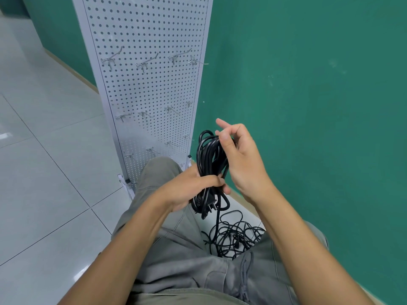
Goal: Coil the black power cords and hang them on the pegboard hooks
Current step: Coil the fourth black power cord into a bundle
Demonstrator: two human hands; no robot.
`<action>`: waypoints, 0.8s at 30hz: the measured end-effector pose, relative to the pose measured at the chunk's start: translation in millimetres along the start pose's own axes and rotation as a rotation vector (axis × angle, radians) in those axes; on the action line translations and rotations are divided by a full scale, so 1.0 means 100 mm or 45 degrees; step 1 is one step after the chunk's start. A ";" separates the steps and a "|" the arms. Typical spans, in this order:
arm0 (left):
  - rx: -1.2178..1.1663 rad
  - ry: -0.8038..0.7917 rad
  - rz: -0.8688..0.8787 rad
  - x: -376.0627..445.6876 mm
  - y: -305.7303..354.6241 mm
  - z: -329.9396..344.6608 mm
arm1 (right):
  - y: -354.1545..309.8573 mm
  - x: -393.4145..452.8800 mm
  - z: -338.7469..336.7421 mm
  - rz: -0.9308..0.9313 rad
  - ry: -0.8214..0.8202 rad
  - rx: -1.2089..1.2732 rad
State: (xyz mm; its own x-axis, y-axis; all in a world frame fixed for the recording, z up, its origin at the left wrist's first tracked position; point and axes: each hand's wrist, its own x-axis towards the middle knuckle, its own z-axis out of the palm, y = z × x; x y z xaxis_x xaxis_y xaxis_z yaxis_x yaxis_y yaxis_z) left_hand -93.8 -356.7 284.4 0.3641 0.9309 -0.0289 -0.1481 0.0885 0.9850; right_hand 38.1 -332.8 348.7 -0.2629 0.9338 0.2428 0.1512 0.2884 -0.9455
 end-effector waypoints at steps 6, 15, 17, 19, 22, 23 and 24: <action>-0.119 0.028 -0.107 -0.01 -0.01 0.03 | 0.07 0.10 -0.07 0.022 -0.114 0.032; -0.477 0.133 -0.047 0.03 -0.08 0.03 | 0.22 0.20 -0.07 0.254 -0.235 0.091; -0.536 0.203 0.012 0.04 -0.06 0.02 | 0.33 0.16 -0.06 0.340 -0.243 0.242; -0.610 0.303 0.055 0.05 -0.04 -0.02 | 0.42 0.07 -0.04 0.449 -0.281 0.326; -0.737 0.436 0.078 0.03 0.02 -0.12 | 0.56 -0.10 0.01 0.576 -0.392 0.294; -0.763 0.490 0.091 0.02 0.04 -0.16 | 0.61 -0.15 0.02 0.600 -0.404 0.228; -0.782 0.557 0.110 0.01 0.07 -0.20 | 0.66 -0.19 0.02 0.624 -0.412 0.157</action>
State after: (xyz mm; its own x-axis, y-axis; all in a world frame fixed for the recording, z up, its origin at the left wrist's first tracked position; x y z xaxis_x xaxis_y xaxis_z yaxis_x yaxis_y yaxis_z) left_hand -112.7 -348.1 287.8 -0.0513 0.9878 -0.1470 -0.6916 0.0711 0.7188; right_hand 50.9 -331.9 281.5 -0.4701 0.8343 -0.2880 0.2215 -0.2043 -0.9535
